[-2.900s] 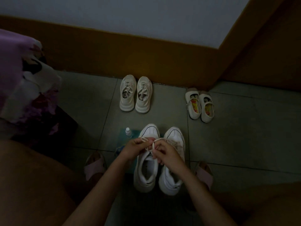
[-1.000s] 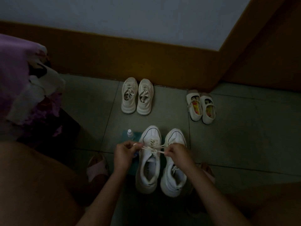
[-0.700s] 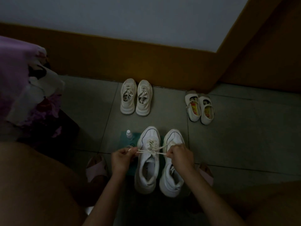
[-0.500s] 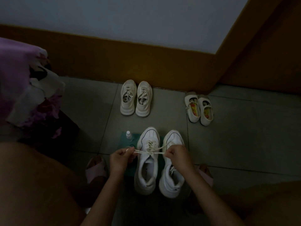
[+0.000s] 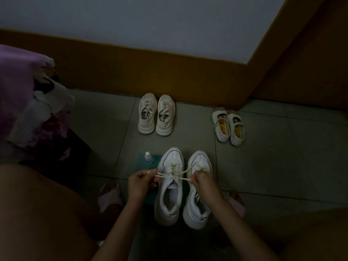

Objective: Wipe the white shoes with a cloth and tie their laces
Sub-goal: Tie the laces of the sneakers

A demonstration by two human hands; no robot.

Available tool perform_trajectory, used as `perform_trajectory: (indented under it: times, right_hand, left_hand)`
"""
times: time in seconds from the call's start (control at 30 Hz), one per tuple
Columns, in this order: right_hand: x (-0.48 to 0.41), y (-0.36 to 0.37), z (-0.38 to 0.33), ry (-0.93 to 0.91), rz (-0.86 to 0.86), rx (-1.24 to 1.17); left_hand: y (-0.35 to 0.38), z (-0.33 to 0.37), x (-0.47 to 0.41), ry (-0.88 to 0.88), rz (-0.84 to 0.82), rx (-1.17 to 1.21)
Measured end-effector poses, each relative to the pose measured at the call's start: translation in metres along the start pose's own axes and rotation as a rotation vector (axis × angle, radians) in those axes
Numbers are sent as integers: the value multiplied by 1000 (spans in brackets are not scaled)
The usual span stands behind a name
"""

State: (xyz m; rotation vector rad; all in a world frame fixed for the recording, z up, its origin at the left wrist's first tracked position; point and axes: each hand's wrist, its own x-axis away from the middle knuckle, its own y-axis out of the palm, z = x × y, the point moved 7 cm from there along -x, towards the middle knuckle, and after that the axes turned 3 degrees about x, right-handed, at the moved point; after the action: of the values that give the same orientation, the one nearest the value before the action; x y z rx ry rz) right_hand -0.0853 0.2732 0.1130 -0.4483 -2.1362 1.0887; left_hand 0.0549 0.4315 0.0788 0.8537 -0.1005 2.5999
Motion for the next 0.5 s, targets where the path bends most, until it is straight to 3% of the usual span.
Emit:
perform_trajectory:
  times: [0.17, 0.5]
  right_hand:
    - [-1, -2, -5, -54, -12, 150]
    - [-5, -3, 0, -37, 33, 162]
  left_hand:
    - [-4, -1, -2, 31, 20, -22]
    - [-11, -7, -5, 20, 47, 54]
